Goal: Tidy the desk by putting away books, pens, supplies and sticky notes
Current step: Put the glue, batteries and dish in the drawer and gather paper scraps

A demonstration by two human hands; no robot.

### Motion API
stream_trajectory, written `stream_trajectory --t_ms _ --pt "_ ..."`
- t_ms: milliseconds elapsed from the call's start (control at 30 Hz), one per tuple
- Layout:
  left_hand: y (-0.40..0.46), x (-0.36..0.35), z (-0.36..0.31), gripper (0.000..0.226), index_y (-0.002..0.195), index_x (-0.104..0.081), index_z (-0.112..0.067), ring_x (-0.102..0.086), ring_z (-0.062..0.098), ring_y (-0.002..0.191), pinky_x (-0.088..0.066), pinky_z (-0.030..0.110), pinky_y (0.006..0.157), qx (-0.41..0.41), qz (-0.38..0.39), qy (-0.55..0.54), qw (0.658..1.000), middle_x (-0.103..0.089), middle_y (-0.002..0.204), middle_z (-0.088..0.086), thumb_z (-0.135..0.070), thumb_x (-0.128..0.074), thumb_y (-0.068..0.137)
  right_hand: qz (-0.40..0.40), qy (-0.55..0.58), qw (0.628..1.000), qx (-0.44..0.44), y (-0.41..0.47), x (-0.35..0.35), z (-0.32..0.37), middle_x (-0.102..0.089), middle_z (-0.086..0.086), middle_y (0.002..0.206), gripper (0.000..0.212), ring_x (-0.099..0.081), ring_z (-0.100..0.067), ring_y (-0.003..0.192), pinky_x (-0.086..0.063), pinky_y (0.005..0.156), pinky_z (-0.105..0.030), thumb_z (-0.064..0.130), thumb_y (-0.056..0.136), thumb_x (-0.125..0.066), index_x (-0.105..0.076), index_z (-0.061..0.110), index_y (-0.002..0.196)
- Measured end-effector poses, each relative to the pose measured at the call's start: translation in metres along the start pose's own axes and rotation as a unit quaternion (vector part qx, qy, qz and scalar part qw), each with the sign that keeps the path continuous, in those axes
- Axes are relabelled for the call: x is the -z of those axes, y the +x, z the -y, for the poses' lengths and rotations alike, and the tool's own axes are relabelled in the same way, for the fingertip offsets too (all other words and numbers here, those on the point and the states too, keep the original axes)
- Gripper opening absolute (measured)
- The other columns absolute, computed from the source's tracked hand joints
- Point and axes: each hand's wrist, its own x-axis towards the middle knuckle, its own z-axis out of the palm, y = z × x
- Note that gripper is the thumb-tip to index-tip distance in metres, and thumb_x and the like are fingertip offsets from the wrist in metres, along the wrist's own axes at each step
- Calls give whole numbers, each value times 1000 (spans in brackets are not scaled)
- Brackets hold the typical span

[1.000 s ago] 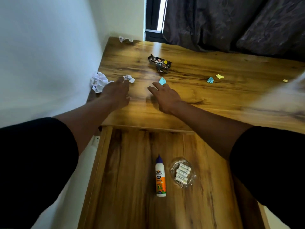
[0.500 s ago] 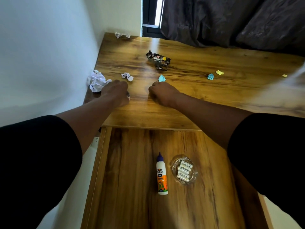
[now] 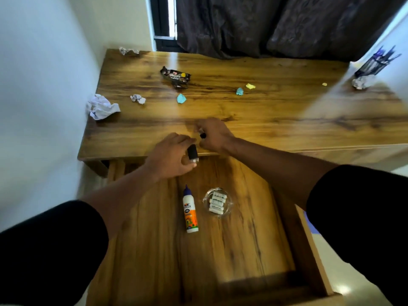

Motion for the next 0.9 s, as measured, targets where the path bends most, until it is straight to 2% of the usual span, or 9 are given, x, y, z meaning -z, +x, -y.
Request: stream_trajectory --t_ms 100,233,367,433,600,733,800,900 --pt "-16 -23 -47 76 142 -51 -27 -50 21 127 -45 40 105 -11 -4 -30 999 -58 139 -2 -69 -61 79 -34 50 998 -32 -51 1 -16 -68 -6 101 29 -65 -23 90 -55 69 -34 19 73 -81 -68 16 99" --pt "-45 -61 -101 80 144 -52 -22 -48 26 132 -42 40 109 -5 29 -74 997 -57 142 1 -67 -57 79 -48 49 993 -95 -120 -18 -46 -67 -8 103 25 -66 -25 89 -57 72 -35 16 79 -76 -70 18 104" --pt "-75 -94 -143 73 136 -61 -15 -54 26 130 -47 40 108 -40 36 -95 994 -61 137 5 -52 -76 75 -50 63 987 -137 -187 -47 -76 -68 -4 106 22 -67 -21 89 -48 67 -24 24 87 -73 -69 22 109" --pt "-87 -110 -159 75 135 -62 -14 -55 28 129 -46 42 109 -56 46 -85 994 -61 137 6 -52 -75 72 -44 64 985 -154 -213 -63 -88 -68 -4 108 28 -67 -21 91 -44 67 -23 27 89 -71 -68 21 116" --pt "-115 -135 -187 76 141 -55 -23 -57 22 123 -51 38 97 -45 83 -51 994 -58 140 -2 -59 -69 75 -28 77 982 -168 -255 -94 -105 -72 -3 102 19 -69 -19 90 -48 67 -24 17 85 -71 -73 18 103" --pt "-124 -146 -194 76 146 -49 -25 -62 20 120 -54 35 86 -13 95 -71 993 -55 146 -3 -55 -70 79 -27 88 984 -151 -273 -115 -112 -68 -5 108 25 -66 -21 95 -48 72 -22 16 86 -70 -73 17 111" --pt "-127 -150 -195 75 145 -50 -26 -67 22 111 -55 34 78 -9 88 -68 994 -61 139 -2 -51 -73 78 -24 82 986 -141 -279 -123 -114 -68 -9 111 27 -65 -24 97 -47 74 -23 19 87 -70 -72 16 114" --pt "-130 -160 -193 75 143 -54 -25 -71 26 101 -58 35 73 -10 76 -68 995 -71 125 0 -44 -78 74 -16 88 987 -133 -284 -133 -115 -67 -10 110 23 -66 -27 95 -54 75 -29 26 90 -67 -72 17 111"
